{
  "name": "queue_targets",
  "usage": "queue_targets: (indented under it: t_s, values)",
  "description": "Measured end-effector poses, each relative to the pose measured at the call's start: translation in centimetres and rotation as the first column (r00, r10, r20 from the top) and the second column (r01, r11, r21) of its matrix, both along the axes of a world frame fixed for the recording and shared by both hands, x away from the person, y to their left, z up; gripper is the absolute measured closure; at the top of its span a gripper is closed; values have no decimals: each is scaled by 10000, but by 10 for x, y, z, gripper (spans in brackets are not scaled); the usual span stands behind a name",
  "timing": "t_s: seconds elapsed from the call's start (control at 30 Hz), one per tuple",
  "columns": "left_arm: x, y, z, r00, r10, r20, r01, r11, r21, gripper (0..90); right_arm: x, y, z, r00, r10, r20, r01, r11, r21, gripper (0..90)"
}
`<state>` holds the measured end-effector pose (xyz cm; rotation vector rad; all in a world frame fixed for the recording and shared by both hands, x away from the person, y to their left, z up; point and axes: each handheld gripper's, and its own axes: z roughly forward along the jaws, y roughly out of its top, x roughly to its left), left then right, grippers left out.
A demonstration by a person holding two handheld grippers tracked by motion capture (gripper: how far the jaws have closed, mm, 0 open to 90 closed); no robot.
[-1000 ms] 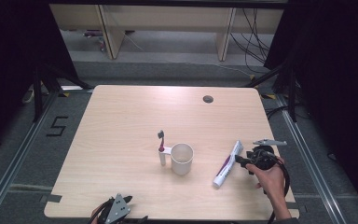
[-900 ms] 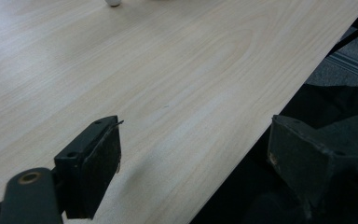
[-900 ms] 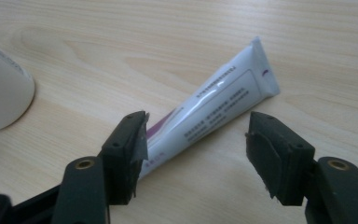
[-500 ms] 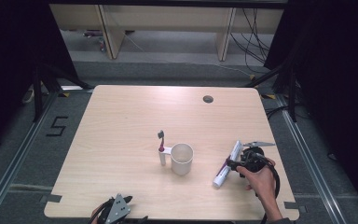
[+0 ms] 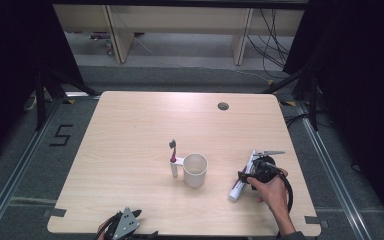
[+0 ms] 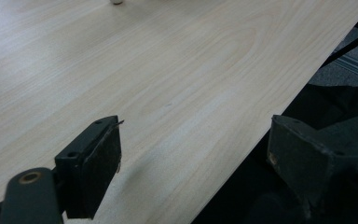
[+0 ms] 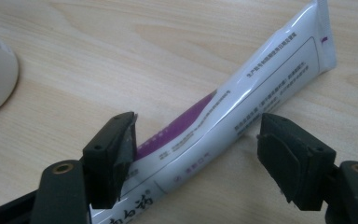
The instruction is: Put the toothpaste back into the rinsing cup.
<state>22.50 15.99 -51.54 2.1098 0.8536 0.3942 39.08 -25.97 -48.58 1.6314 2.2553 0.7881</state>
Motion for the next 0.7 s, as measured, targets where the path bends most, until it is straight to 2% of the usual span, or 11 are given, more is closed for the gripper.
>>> queue_targets:
  t_s: [0.13,0.17,0.23,0.27,0.3,0.33,0.5,0.53,0.6,0.67,0.7]
  values:
    - [0,0,1,10000,9,18,-9,10000,-28,173,8,1,0,9999,46,-140,-49,9998,-197,324]
    - [0,0,1,10000,-8,12,8,10000,2,173,8,3,0,9996,-148,-226,148,9999,6,327]
    - [0,0,0,10000,47,18,-46,9999,-105,173,10,3,2,9989,57,-476,-72,9994,-333,338]
    - [0,1,1,10000,-48,45,47,9998,186,173,11,3,2,9992,143,-378,-159,9991,-403,348]
    - [0,1,1,10000,-32,78,30,9999,166,173,11,4,3,9983,166,-565,-193,9987,-480,359]
    - [-1,-2,0,10000,58,9,-58,9999,-157,173,12,6,4,9980,194,-603,-227,9983,-538,370]
    - [0,-1,1,10000,-8,62,8,10000,44,173,13,11,3,9911,342,-1285,-450,9956,-819,452]
    - [0,0,1,10000,2,62,-2,10000,41,173,14,9,2,9907,609,-1215,-722,9932,-911,464]
    - [-1,-2,0,9999,109,10,-109,9995,-302,173,15,8,3,9893,659,-1306,-793,9918,-1006,486]
    - [0,0,1,10000,-86,43,85,9998,200,173,15,10,4,9858,514,-1600,-664,9937,-899,513]
    - [0,0,1,9999,-95,82,93,9997,220,173,17,9,5,9840,798,-1594,-966,9902,-1005,532]
